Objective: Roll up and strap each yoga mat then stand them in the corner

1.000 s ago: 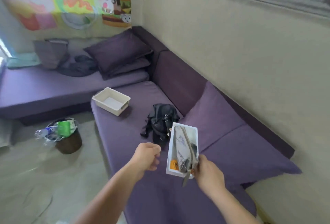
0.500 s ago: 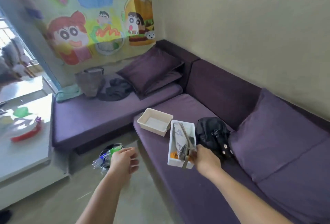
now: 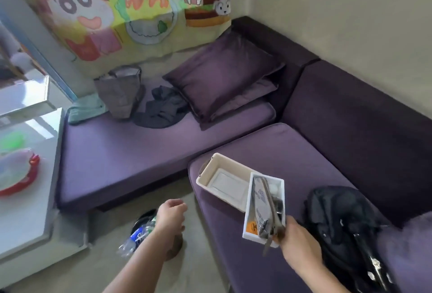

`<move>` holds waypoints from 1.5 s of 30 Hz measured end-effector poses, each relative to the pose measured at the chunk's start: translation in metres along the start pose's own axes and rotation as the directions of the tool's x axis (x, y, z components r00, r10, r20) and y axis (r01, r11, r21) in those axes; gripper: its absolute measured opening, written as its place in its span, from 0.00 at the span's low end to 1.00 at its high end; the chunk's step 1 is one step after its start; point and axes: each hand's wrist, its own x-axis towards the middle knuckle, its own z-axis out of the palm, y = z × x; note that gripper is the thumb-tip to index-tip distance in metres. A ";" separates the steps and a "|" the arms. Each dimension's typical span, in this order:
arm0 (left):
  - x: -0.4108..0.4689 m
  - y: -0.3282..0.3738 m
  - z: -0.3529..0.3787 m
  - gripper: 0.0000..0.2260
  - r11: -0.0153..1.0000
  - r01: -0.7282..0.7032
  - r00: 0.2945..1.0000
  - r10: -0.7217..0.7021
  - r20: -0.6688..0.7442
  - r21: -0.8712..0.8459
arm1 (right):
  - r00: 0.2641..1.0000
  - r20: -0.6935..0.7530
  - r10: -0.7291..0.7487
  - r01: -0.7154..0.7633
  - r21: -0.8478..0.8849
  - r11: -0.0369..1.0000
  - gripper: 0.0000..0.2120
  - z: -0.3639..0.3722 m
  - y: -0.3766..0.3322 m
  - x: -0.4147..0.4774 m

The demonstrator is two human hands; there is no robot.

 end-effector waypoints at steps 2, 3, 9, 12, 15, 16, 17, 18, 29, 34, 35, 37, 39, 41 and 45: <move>0.072 0.012 0.024 0.17 0.996 -0.004 1.000 0.006 -0.013 0.094 | 1.000 0.009 -0.012 0.012 -0.040 0.999 0.08 0.019 -0.009 0.056; 0.104 0.016 0.036 0.19 0.991 -0.002 1.000 0.004 -0.016 0.136 | 1.000 0.019 -0.012 0.013 -0.053 0.999 0.07 0.032 -0.012 0.083; 0.279 0.003 0.108 0.27 0.887 -0.026 0.999 0.002 0.051 0.461 | 0.998 0.027 0.062 -0.060 -0.083 0.995 0.13 0.117 -0.020 0.234; 0.342 -0.017 0.135 0.27 0.832 -0.055 0.994 -0.008 0.110 0.552 | 0.995 0.023 0.092 -0.089 -0.120 0.989 0.09 0.150 -0.016 0.285; 0.383 -0.030 0.147 0.24 0.814 -0.082 0.987 -0.012 0.158 0.575 | 0.992 0.003 0.130 -0.129 -0.113 0.985 0.07 0.171 -0.013 0.312; 0.391 -0.033 0.149 0.24 0.803 -0.102 0.988 0.011 0.156 0.587 | 0.991 0.003 0.136 -0.134 -0.108 0.985 0.06 0.175 -0.010 0.317; 0.400 -0.036 0.151 0.25 0.775 -0.136 0.986 0.042 0.164 0.617 | 0.991 0.006 0.136 -0.134 -0.102 0.986 0.06 0.176 -0.007 0.321; 0.405 -0.036 0.155 0.26 0.734 -0.182 0.979 0.071 0.192 0.654 | 0.991 0.006 0.132 -0.131 -0.094 0.987 0.05 0.176 -0.003 0.323; 0.382 -0.020 0.264 0.29 0.487 -0.590 0.755 0.050 0.654 0.644 | 0.985 0.167 0.036 0.030 -0.378 0.925 0.13 0.164 0.060 0.323; 0.386 -0.019 0.287 0.27 0.328 -0.685 0.698 0.038 0.715 0.651 | 0.972 0.224 0.074 0.028 -0.421 0.907 0.15 0.191 0.090 0.324; 0.385 -0.019 0.289 0.26 0.261 -0.723 0.678 0.086 0.730 0.640 | 0.969 0.232 0.082 0.026 -0.431 0.902 0.17 0.195 0.094 0.326; 0.375 -0.019 0.291 0.23 0.135 -0.830 0.554 0.319 0.769 0.542 | 0.967 0.233 0.100 0.013 -0.437 0.900 0.19 0.202 0.099 0.330; 0.362 -0.019 0.295 0.18 0.106 -0.911 0.400 0.462 0.791 0.399 | 0.971 0.219 0.096 0.009 -0.431 0.902 0.21 0.205 0.100 0.334; 0.349 -0.026 0.307 0.19 0.060 -0.932 0.357 0.330 0.874 0.358 | 0.971 0.222 0.090 0.013 -0.427 0.904 0.21 0.208 0.101 0.338; 0.346 -0.046 0.336 0.24 -0.028 -0.808 0.589 -0.032 0.808 0.588 | 0.941 0.296 0.166 -0.030 -0.414 0.910 0.27 0.220 0.106 0.350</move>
